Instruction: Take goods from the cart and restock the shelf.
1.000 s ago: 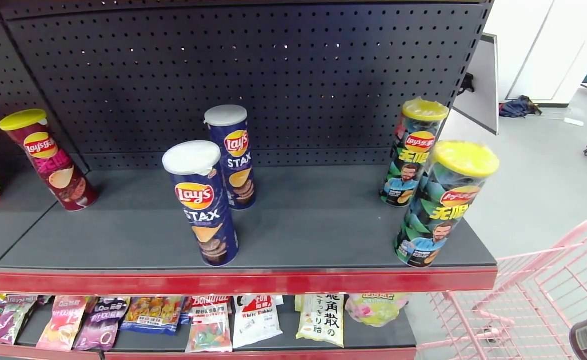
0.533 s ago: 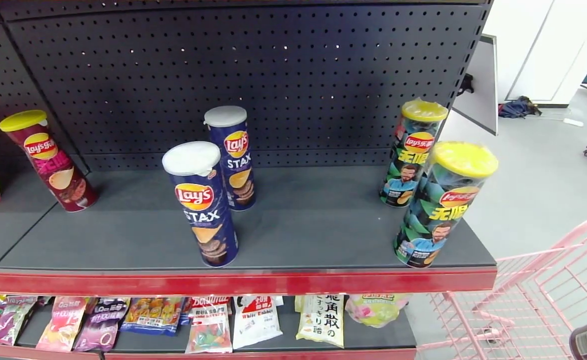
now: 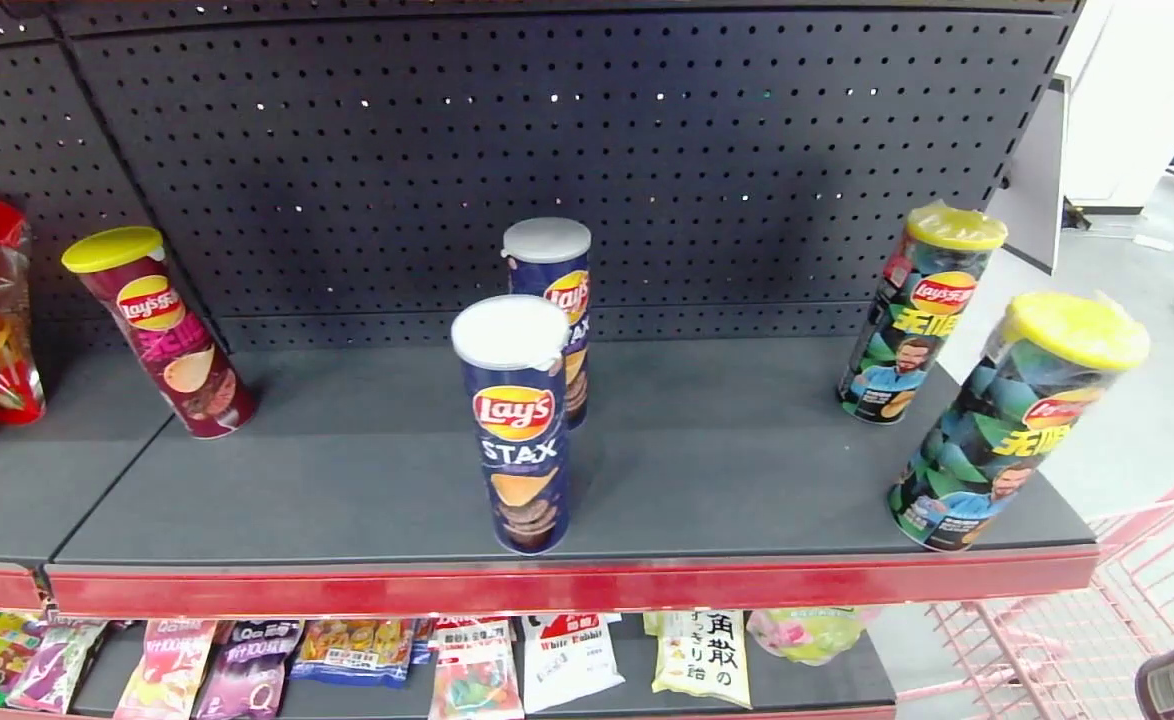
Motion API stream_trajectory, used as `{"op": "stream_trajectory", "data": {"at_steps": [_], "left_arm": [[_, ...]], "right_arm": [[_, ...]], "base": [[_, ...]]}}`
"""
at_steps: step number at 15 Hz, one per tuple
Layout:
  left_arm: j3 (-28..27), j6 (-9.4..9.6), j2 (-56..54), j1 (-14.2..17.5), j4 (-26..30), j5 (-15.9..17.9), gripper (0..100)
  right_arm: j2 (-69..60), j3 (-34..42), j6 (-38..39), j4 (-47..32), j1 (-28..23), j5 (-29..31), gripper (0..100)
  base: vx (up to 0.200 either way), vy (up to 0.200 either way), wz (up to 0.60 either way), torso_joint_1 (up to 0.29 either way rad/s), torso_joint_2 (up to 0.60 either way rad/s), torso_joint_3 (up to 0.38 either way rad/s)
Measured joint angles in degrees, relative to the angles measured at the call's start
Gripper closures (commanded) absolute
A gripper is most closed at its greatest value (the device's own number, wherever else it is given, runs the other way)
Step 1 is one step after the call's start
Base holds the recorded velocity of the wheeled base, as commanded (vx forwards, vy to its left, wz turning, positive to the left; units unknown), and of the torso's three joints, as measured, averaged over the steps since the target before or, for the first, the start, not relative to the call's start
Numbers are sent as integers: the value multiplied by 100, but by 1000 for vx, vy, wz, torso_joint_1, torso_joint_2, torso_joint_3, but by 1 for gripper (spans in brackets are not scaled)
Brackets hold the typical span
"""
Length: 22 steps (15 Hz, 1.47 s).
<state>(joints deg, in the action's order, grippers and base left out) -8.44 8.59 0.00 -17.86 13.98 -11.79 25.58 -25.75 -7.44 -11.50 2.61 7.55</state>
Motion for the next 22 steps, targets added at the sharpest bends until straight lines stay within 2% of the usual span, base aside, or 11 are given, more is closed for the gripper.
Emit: {"op": "stream_trajectory", "data": {"at_steps": [22], "left_arm": [[0, 49, 0, 2, 0, 2, 0]], "right_arm": [[-273, 100, -20, 34, 26, -35, 100]], "base": [[0, 200, 0, 2, 3, 3]]}}
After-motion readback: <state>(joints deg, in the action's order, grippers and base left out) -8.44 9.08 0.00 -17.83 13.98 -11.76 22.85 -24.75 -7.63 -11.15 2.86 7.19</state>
